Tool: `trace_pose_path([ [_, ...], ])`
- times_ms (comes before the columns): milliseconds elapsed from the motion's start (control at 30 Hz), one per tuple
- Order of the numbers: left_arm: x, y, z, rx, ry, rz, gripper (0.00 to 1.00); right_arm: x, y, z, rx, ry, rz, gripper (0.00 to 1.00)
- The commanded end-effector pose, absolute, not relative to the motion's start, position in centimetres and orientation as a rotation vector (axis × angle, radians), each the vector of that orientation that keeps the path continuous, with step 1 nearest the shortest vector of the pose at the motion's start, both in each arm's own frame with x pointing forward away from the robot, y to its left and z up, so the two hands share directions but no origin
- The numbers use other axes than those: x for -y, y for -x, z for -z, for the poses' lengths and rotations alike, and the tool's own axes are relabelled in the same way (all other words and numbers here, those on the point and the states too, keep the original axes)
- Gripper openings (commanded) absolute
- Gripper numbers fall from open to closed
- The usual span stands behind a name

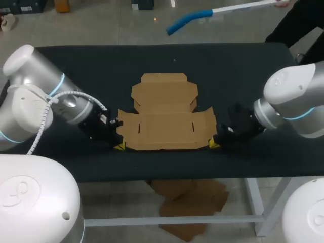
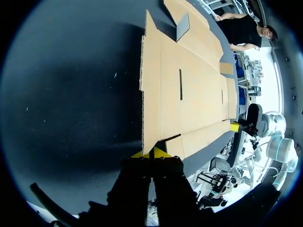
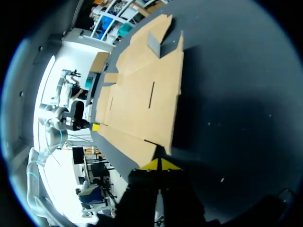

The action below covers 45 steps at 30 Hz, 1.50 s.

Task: Assemble the packaging by folding the flat box into shape, placing the metal phone stand inside, and closing the box properly

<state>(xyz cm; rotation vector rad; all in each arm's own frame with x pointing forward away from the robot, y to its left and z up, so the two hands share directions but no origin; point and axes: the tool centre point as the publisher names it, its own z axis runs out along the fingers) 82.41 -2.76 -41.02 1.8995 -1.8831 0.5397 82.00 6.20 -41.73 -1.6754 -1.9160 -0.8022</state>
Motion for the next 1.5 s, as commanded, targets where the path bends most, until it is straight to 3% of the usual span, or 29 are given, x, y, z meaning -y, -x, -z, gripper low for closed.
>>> trace_pose_path([
  [33,3.0,-82.6,41.2,1.888,-1.898,-0.531,0.00,-6.4,-82.0,42.0,1.915,1.676,0.810,0.00],
  [1500,5.5,-82.9,39.5,1.984,-1.873,-0.534,0.00,-8.7,-83.7,40.4,1.983,1.672,0.816,0.00],
])
